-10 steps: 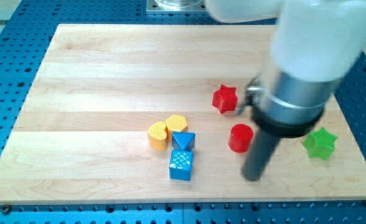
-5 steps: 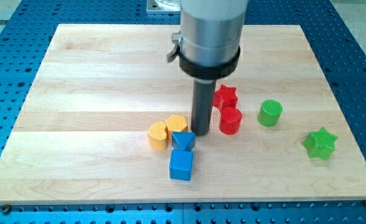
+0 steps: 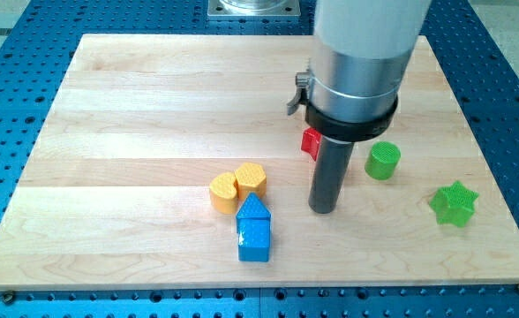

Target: Move the red circle right to the red star

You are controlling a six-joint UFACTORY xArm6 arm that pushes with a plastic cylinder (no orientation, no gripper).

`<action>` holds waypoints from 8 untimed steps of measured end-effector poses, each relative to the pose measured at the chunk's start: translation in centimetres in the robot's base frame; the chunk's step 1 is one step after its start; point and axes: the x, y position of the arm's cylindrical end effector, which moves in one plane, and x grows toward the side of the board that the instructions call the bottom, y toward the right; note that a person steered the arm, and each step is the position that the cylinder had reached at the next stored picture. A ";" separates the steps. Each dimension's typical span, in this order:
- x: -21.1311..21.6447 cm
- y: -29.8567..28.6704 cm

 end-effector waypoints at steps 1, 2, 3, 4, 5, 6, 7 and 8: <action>-3.7 -0.6; -4.4 -0.4; -2.4 0.2; -2.1 2.8; -5.3 2.9; -6.3 3.1; -6.9 7.7; -3.8 10.1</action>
